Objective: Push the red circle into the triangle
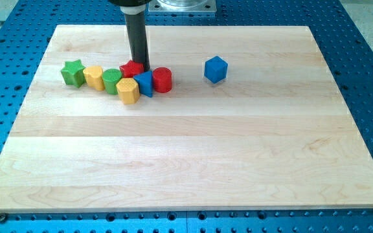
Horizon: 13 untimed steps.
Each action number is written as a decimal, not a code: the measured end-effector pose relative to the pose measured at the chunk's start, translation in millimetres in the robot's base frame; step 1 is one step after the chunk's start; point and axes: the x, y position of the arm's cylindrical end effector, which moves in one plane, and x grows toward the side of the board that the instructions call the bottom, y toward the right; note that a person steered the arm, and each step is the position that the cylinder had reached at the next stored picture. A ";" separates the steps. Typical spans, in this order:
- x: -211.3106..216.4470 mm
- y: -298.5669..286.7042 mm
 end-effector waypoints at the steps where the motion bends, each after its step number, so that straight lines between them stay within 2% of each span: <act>1: -5.7 12.0; 2: -31.4 76.5; 3: -16.9 81.3; 4: -17.2 53.3; 5: 5.9 29.7; 7: 96.7 96.5; 8: 133.2 97.3; 9: 176.6 149.5; 10: 169.6 107.2; 11: 138.9 71.4; 12: 169.5 71.6; 13: 154.2 43.6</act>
